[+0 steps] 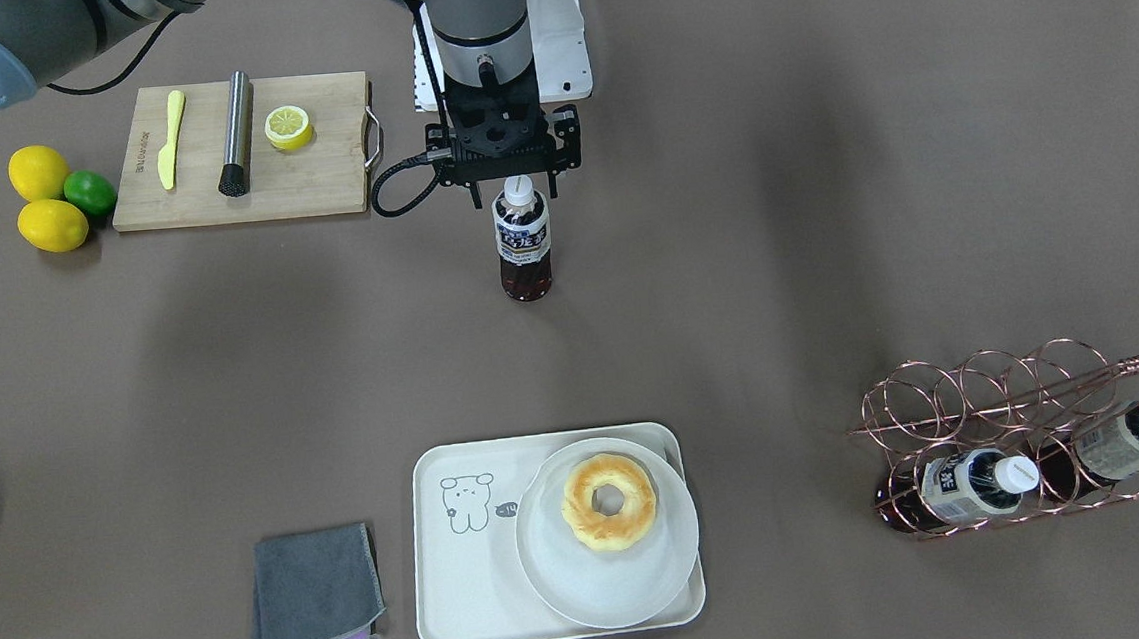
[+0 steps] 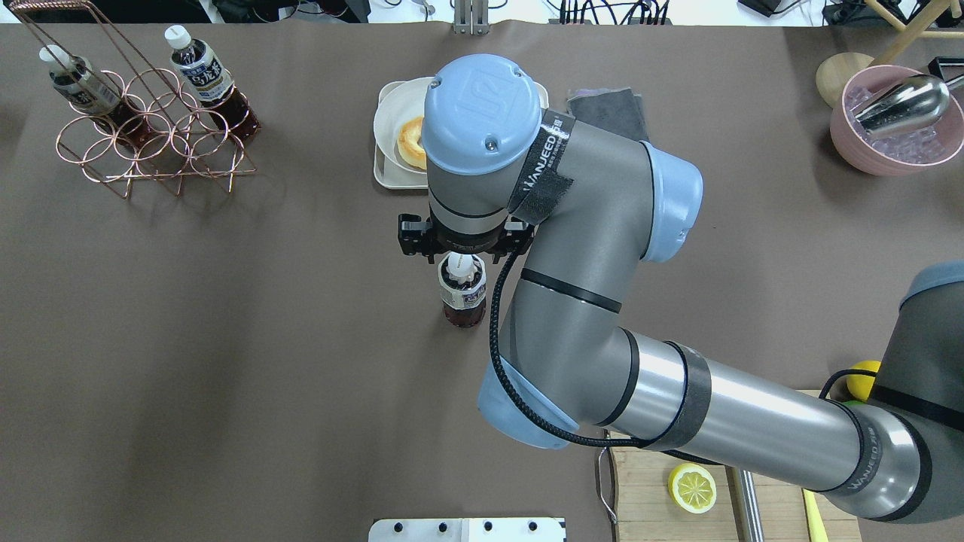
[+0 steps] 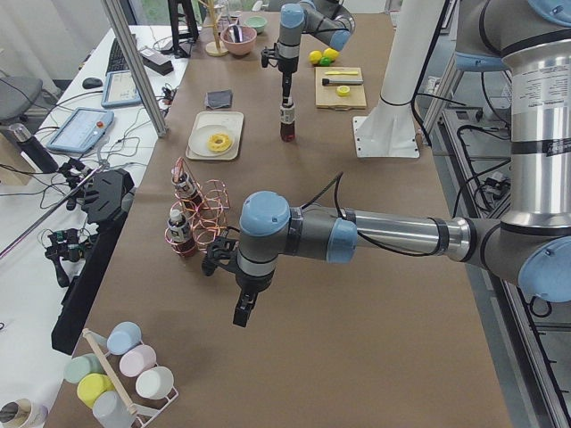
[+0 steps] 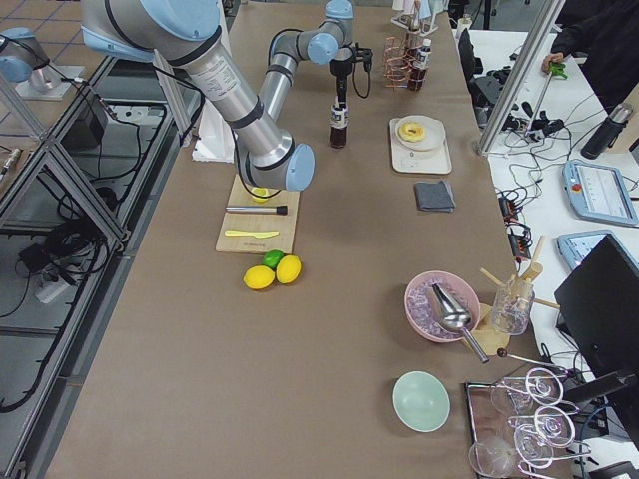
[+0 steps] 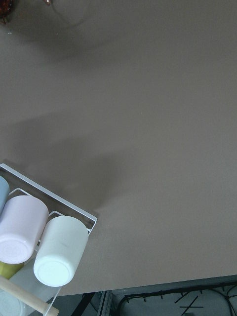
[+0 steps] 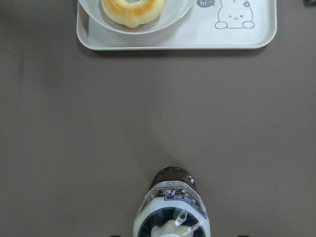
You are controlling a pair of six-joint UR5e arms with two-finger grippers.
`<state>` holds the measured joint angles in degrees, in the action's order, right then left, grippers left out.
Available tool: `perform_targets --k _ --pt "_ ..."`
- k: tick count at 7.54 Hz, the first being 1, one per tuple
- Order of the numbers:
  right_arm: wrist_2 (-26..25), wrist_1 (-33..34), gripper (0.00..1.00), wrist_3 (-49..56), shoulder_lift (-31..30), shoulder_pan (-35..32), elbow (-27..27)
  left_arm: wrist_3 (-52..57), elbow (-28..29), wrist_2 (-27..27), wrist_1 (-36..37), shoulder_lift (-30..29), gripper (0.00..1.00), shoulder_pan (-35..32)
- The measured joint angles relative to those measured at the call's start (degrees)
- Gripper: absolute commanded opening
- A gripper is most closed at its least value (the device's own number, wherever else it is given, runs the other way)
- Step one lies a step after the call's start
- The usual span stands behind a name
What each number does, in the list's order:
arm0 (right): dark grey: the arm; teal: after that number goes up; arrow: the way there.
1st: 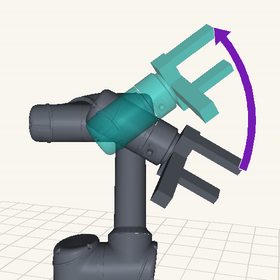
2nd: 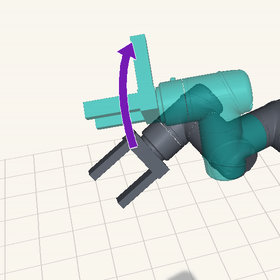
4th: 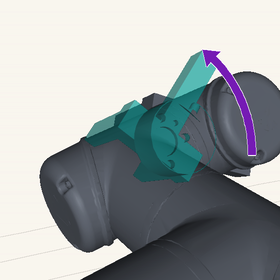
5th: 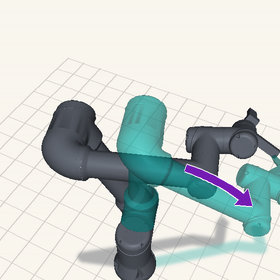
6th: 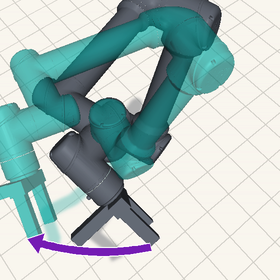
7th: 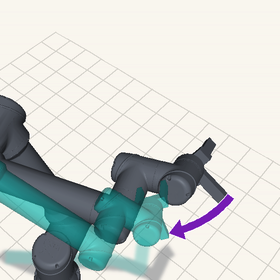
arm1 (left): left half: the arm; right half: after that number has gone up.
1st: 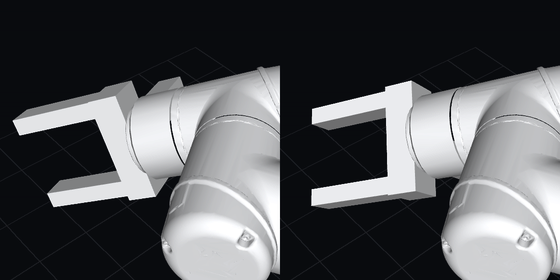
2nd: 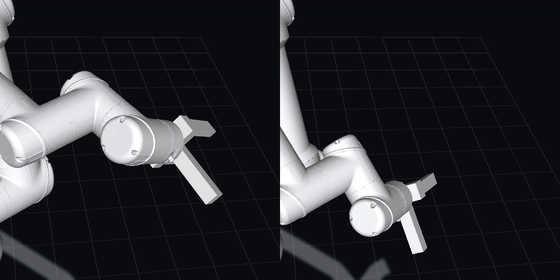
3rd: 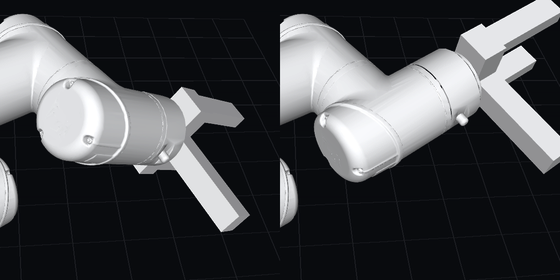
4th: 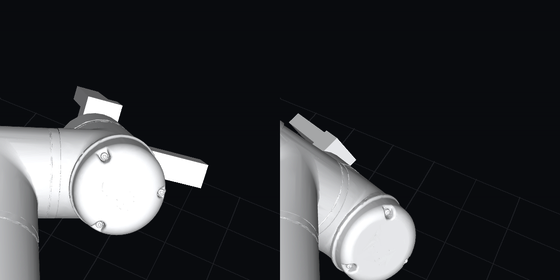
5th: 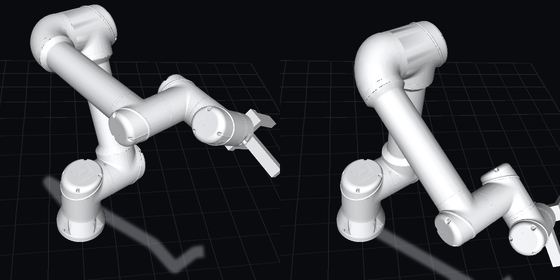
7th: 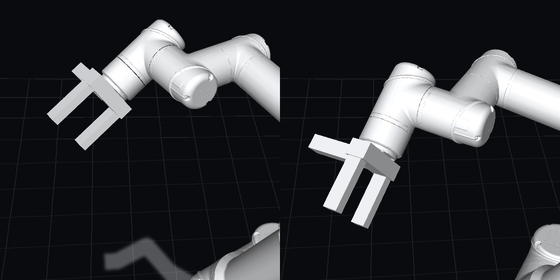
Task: Place tea on tray
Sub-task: 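Lower the right gripper over the bottle cap and grasp it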
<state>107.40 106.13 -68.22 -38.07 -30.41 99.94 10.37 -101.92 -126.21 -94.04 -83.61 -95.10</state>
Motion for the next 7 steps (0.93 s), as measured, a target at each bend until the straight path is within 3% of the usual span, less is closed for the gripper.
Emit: perform_targets --k 1,5,7 --pt "-0.07 -0.35 0.42 -0.22 0.01 0.05 -0.17 0.0 0.2 0.0 0.0 -0.19 0.98 0.0" --pt "-0.85 -0.36 0.35 -0.51 0.02 0.17 -0.06 0.0 0.64 0.04 0.0 -0.62 0.98 0.0" --pt "-0.93 -0.21 0.0 -0.51 0.02 0.17 -0.02 0.0 1.65 0.01 -0.04 -1.51 0.98 0.0"
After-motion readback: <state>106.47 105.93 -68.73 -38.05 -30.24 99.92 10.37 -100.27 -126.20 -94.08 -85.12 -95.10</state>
